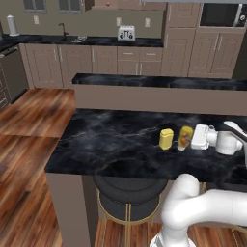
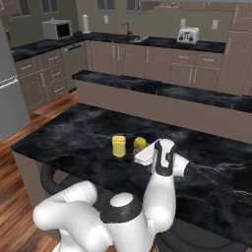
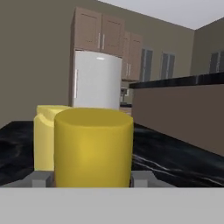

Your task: The dining table condiment station is running low on mustard. Refill the condiment station by opening the cabinet and taking the mustard from the cabinet and placing it on the dining table.

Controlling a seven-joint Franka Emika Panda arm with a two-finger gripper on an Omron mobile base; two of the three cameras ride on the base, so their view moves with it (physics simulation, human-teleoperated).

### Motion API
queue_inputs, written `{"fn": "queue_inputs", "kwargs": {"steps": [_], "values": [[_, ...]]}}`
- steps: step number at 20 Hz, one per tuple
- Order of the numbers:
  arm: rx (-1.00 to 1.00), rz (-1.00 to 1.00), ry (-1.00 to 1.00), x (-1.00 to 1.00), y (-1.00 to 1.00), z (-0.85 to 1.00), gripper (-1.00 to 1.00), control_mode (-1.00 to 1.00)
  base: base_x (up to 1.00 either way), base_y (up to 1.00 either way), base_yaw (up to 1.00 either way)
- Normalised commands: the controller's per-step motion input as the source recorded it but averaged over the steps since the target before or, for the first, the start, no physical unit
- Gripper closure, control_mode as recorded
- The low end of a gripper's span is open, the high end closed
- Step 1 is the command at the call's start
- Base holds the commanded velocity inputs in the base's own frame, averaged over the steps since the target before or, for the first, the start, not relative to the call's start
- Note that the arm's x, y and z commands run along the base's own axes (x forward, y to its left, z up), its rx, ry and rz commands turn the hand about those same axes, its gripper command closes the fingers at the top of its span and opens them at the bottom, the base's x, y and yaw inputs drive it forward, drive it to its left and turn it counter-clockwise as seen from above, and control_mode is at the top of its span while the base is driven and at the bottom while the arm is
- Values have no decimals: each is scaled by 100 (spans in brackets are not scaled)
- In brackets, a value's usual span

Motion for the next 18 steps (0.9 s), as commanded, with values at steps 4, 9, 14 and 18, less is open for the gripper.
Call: {"fn": "queue_inputs", "kwargs": {"steps": [4,9,14,18], "values": [[0,0,0,23,0,-23,100,-100,0,0,0],[0,0,0,15,0,-34,100,-100,0,0,0],[0,0,0,1,0,-36,100,-100,0,0,0],[0,0,0,0,0,-33,-100,-100,0,0,0]]}}
